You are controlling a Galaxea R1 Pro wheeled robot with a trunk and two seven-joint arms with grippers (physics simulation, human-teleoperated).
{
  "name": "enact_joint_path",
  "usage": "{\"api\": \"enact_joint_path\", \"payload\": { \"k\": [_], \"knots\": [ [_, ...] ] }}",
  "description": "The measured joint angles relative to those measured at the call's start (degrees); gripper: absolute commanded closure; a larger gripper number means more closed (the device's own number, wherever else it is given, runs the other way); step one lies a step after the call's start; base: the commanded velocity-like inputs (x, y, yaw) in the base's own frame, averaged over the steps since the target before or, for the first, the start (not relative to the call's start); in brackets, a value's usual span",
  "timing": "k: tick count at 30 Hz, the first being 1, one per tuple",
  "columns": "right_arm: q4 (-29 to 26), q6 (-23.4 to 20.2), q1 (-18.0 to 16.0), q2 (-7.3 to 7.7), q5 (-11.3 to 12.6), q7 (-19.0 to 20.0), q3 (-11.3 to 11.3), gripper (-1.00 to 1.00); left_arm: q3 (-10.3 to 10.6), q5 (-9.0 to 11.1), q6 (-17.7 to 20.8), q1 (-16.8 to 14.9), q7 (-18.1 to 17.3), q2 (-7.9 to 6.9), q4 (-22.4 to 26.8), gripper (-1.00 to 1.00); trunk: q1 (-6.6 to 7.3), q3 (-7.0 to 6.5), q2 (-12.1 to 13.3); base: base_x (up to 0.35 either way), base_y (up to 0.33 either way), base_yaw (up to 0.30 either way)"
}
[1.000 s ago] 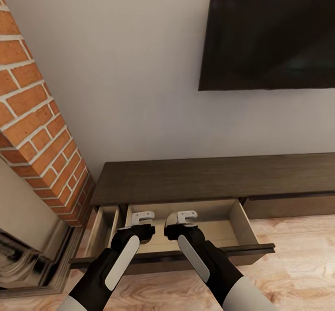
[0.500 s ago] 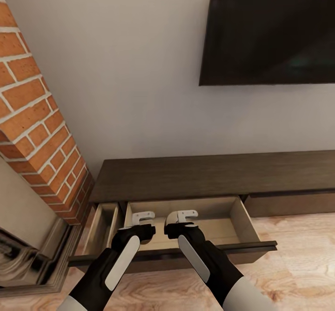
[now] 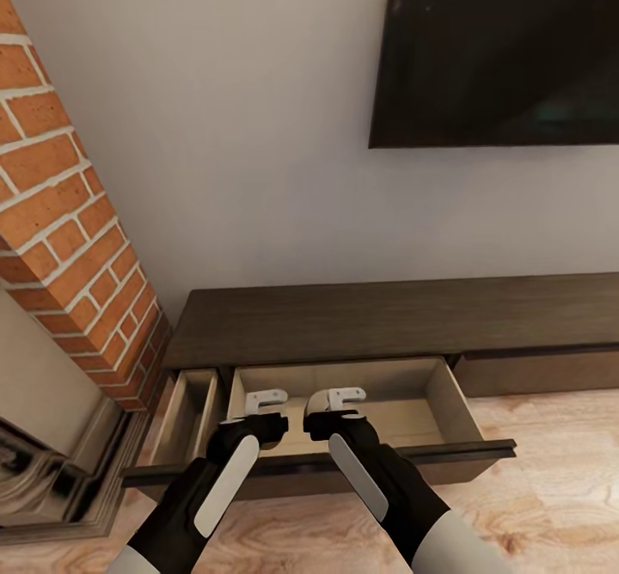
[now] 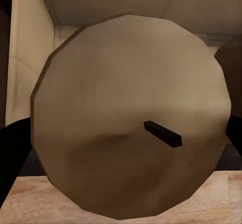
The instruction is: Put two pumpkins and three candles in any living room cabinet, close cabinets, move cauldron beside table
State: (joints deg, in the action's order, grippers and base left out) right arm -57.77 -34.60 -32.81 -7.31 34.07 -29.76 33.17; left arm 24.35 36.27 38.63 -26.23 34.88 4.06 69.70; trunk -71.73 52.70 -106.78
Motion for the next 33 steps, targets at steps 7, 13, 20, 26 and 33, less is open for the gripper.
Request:
{"api": "enact_joint_path", "payload": {
  "k": [7,13,20,26,33],
  "knots": [
    [-0.13,0.02,0.0,0.0,-0.03,0.0,0.0,1.0,0.71,-0.06,-0.02,0.04,0.0,0.0,0.18,1.0,-0.22,0.18,-0.42,0.0,0.0,0.0],
    [-0.11,0.03,0.0,-0.01,0.01,0.01,0.01,1.0,0.78,-0.11,0.0,0.01,0.0,0.0,0.13,1.0,-0.2,0.18,-0.42,0.121,0.026,0.0],
    [-0.12,0.02,0.0,0.0,-0.01,0.0,0.0,1.0,0.79,-0.09,-0.01,0.05,0.0,0.0,0.12,1.0,-0.21,0.18,-0.42,0.096,0.008,0.0],
    [-0.06,-0.09,0.0,0.0,0.02,0.0,0.0,1.0,0.79,-0.08,-0.01,0.02,0.0,0.0,0.09,1.0,-0.22,0.18,-0.42,0.102,0.0,0.0],
    [0.12,-0.6,0.0,-0.08,0.3,0.0,0.0,1.0,0.95,-0.1,-0.01,0.04,0.0,0.0,-0.22,1.0,-0.22,0.18,-0.42,0.077,0.0,0.0]
  ]
}}
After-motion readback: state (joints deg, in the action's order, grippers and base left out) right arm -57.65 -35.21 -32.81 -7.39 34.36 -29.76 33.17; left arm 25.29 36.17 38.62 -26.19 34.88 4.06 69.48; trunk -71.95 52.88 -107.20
